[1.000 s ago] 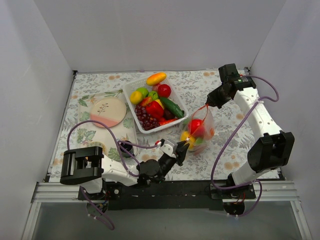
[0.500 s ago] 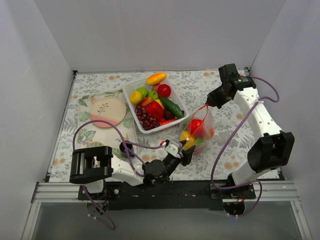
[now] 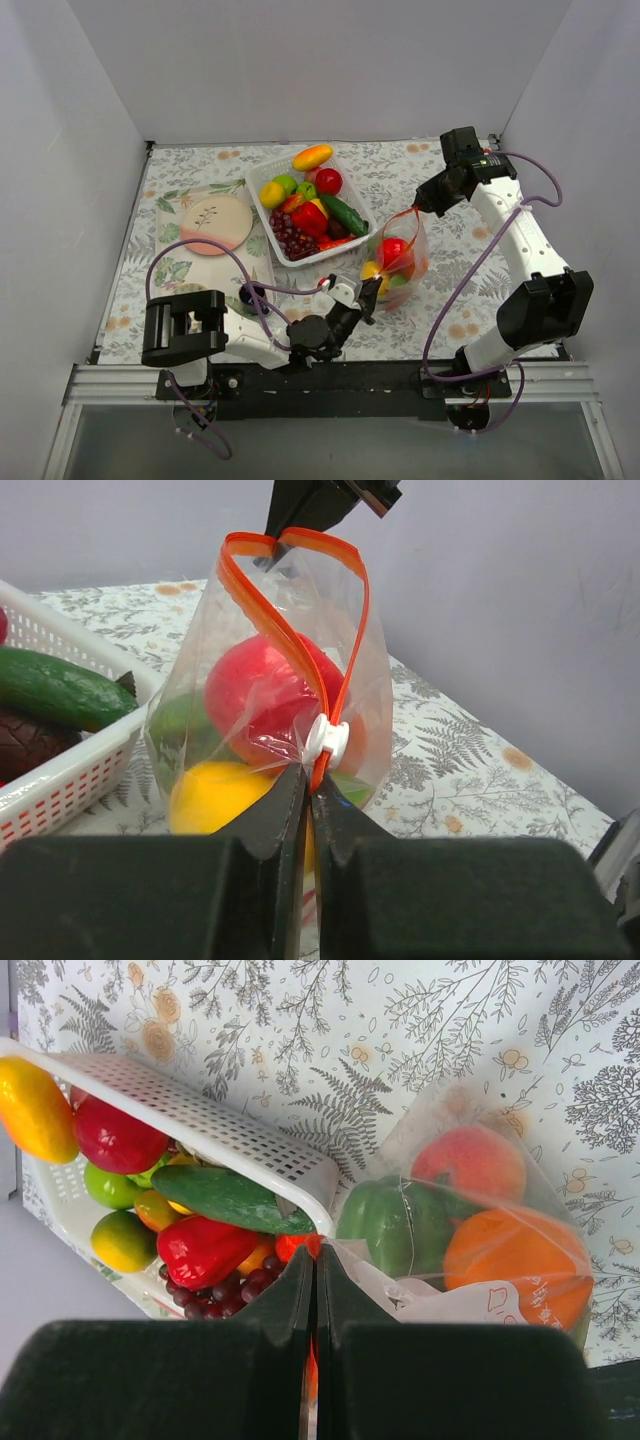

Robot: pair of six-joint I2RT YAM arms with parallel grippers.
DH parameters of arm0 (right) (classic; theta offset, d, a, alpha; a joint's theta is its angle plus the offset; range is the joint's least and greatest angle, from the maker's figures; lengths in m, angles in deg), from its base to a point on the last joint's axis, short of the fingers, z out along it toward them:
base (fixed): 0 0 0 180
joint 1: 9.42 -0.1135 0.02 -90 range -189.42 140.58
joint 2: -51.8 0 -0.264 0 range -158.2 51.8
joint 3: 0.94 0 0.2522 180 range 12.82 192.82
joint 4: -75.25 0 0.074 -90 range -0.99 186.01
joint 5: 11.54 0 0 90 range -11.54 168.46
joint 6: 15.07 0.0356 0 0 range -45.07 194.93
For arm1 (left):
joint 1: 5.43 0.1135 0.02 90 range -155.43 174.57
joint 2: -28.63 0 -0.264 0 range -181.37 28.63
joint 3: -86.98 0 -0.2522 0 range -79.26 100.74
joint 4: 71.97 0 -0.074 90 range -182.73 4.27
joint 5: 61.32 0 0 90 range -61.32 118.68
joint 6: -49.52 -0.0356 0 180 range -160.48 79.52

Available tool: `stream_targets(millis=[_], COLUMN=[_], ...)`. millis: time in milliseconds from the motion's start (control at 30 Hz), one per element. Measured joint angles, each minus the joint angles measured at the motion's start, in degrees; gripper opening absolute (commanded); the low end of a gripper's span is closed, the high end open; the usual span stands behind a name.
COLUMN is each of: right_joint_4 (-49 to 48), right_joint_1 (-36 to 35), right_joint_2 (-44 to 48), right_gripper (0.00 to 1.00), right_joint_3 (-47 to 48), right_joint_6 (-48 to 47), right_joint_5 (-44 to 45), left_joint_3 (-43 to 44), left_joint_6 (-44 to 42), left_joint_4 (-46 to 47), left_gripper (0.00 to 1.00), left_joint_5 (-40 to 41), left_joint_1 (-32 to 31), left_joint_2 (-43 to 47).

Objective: Place the food in the zip-top bag and seal the zipper
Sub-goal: Adjust the zipper food storage bag at the center of the board.

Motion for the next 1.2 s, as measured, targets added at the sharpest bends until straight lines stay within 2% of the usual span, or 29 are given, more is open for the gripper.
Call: stream_targets(millis=[67,100,167,200,267,367,567,733,867,900,1067,1200], right_joint_4=[0.0,0.0,-0.2,-0.5,-1.6,-4.1,-12.2,-22.4,-28.4,-29.7,-35.1,-32.4], right_joint_1=[0.0,0.0,0.0,0.0,0.0,0.0,-0.6,-4.6,-10.6,-11.6,-18.0,-25.9], right_joint_2=[0.1,0.2,0.2,0.2,0.2,0.5,3.9,12.5,18.5,18.8,17.6,11.4], right_gripper=[0.08,0.23,0.42,0.63,0.78,0.91,0.91,0.91,0.88,0.85,0.85,0.83], right_joint_3=[0.0,0.0,0.0,-0.1,-0.1,-0.1,-1.1,-8.2,-12.1,-12.1,-12.1,-7.4], right_joint_6=[-0.1,-0.2,-0.6,-1.2,-3.2,-7.4,-23.1,-36.2,-46.8,-48.8,-59.4,-68.7], right_joint_5=[-0.2,-0.5,-1.5,-2.0,-3.9,-6.0,-11.6,-11.7,-16.1,-17.6,-27.7,-31.9], left_joint_3=[0.0,0.0,-0.1,-0.6,-2.6,-6.4,-12.3,-13.5,-16.5,-16.9,-18.3,-19.9], left_joint_6=[-0.6,-1.1,-2.2,-2.4,-2.3,0.2,5.6,6.0,6.1,6.3,8.4,10.6], left_joint_4=[0.3,0.4,0.3,0.2,-1.1,-6.5,-17.8,-26.7,-30.2,-31.5,-36.9,-40.0], left_gripper=[0.00,0.00,0.00,0.00,0.00,0.00,0.00,0.00,0.00,0.00,0.00,0.00], left_joint_5=[0.6,0.8,0.9,0.6,-0.5,-3.8,-15.5,-26.1,-35.0,-36.8,-43.0,-46.1], left_joint_1=[0.0,0.0,0.0,0.1,0.2,1.7,8.7,13.4,18.6,19.8,23.8,24.7], left_joint_2=[0.0,0.0,0.3,0.8,3.2,10.4,26.8,33.5,38.2,39.2,45.2,50.1])
